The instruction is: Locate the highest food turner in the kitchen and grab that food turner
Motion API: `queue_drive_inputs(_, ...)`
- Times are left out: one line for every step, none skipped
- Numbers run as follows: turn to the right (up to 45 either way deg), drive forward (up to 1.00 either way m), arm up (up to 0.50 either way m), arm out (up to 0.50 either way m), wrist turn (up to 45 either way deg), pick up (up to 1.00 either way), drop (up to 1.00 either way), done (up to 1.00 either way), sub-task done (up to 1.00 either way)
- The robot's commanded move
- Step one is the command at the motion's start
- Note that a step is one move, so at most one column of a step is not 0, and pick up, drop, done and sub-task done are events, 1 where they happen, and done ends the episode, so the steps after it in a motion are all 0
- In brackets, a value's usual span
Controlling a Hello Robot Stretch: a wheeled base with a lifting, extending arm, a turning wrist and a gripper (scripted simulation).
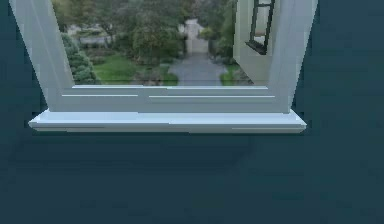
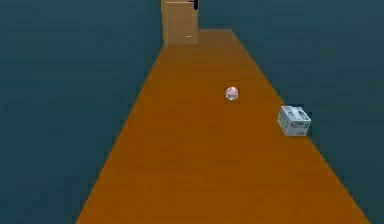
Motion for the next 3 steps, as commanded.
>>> queue_drive_inputs(0.0,0.05,0.00,0.00,0.0,0.00,0.00,0.00,0.00)
queue_drive_inputs(-45.0,0.00,0.00,0.00,0.0,0.00,0.00,0.00,0.00)
queue_drive_inputs(-33.0,0.00,0.00,0.00,0.0,0.00,0.00,0.00,0.00)
